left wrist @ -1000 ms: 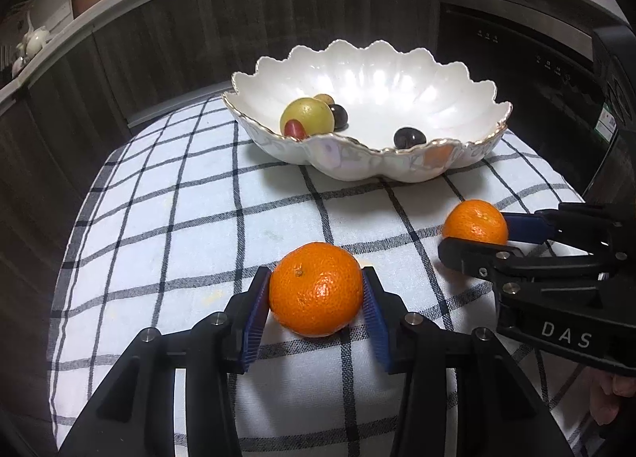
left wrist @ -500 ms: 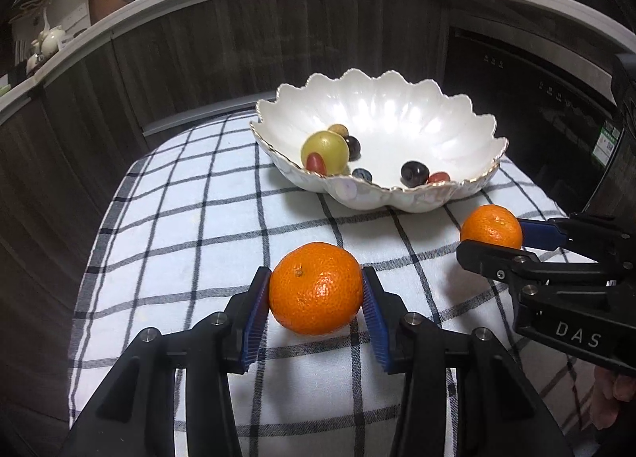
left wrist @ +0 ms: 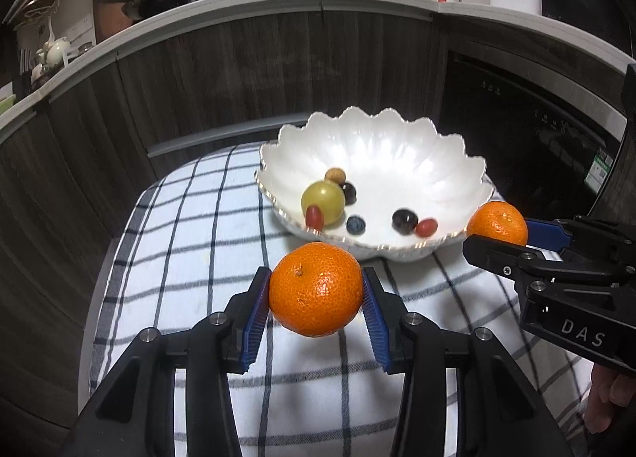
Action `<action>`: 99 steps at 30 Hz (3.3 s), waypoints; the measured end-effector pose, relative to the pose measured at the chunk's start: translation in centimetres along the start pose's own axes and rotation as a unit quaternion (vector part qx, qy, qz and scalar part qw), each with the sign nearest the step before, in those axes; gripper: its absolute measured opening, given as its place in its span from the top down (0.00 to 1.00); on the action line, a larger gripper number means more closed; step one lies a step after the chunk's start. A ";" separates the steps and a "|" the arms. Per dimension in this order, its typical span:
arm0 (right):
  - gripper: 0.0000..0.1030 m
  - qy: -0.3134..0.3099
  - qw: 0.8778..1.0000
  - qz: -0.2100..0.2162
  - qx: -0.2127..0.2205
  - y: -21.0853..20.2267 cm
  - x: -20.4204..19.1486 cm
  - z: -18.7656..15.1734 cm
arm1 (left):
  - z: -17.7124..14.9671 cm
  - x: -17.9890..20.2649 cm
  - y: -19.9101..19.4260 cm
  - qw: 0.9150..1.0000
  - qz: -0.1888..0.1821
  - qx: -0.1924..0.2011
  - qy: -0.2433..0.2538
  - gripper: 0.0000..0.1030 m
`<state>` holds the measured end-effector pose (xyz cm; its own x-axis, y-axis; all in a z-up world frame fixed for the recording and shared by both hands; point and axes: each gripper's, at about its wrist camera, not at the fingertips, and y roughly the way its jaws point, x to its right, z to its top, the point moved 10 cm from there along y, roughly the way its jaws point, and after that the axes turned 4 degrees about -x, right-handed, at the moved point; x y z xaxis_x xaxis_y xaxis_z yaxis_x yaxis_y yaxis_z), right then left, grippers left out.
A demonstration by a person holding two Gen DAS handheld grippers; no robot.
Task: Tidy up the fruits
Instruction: 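Lift and carry both mandarins over the white bowl, then open left gripper dropping its mandarin while right releases the other mandarin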
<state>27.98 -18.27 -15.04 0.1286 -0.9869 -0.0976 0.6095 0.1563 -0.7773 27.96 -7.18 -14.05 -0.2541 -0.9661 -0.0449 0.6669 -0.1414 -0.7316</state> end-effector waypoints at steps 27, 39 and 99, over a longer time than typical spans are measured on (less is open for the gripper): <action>0.57 0.023 0.998 -0.038 0.046 -0.4 6.4 7.9 | 8.0 2.2 2.8 1.000 -0.005 0.011 0.007 0.57; 0.57 0.029 0.997 -0.048 0.043 2.0 9.0 10.2 | 9.8 3.0 6.2 1.000 -0.009 -0.003 0.009 0.57; 0.20 0.038 0.995 -0.085 0.037 2.8 8.9 9.7 | 8.4 0.4 6.0 1.000 0.014 -0.015 -0.015 0.13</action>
<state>38.47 -26.19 -12.05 -0.0391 -0.9991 -0.0188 0.6738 -0.0124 -0.7388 37.73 -10.26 -12.71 -0.2149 -0.9756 -0.0457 0.6517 -0.1084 -0.7507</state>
